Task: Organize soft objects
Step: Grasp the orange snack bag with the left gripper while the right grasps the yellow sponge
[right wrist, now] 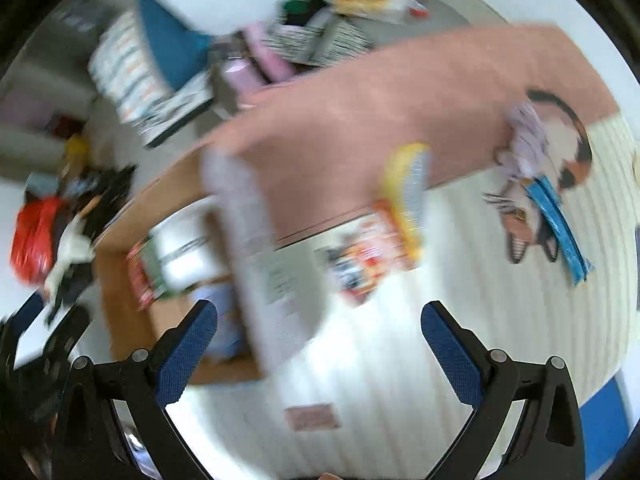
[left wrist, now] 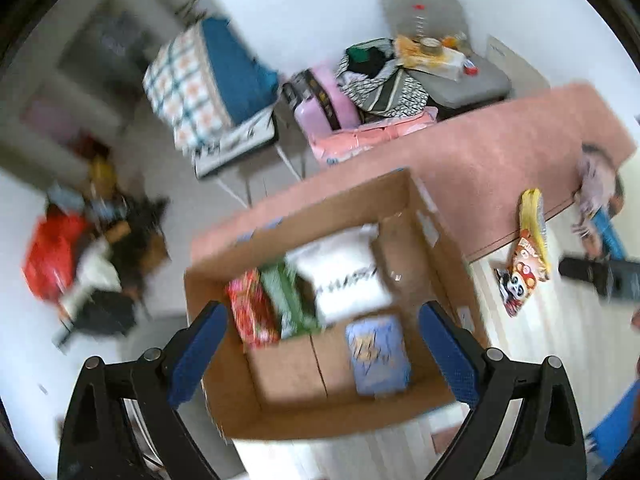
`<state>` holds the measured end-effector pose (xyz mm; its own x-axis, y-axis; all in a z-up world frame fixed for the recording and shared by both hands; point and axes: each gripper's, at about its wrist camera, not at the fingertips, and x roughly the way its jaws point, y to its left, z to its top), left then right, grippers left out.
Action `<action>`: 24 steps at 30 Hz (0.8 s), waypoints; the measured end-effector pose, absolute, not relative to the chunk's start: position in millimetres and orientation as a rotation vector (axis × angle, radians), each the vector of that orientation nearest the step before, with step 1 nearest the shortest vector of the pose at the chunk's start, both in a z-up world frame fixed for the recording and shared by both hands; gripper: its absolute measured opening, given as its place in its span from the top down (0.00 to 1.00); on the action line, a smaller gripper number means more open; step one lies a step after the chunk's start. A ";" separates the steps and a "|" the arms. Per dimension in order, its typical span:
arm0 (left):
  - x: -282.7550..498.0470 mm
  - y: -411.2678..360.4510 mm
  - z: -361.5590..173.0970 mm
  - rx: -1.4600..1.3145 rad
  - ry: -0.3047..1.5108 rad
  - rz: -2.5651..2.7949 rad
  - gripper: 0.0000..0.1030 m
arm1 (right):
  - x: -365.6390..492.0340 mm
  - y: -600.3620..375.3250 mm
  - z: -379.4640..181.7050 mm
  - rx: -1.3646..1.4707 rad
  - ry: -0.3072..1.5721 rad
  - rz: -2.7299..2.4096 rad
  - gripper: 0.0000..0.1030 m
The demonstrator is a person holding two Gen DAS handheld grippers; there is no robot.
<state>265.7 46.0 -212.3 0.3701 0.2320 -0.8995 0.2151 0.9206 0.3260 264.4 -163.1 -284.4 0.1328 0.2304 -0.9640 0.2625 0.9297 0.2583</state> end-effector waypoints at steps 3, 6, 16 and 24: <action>282.7 9.8 -238.0 0.537 1.202 0.008 0.05 | 292.8 -206.2 -334.2 0.486 1.513 -0.077 0.10; 292.8 -20.4 -258.5 0.616 1.221 -0.009 0.05 | 315.7 -227.0 -379.1 0.546 1.577 -0.090 0.17; 304.1 -92.1 -302.3 0.729 1.323 -0.169 0.05 | 341.5 -249.5 -450.9 0.554 1.671 -0.054 0.54; 294.2 -154.6 -356.2 0.958 1.395 -0.437 0.05 | 311.6 -323.1 -429.8 0.571 1.657 -0.066 0.54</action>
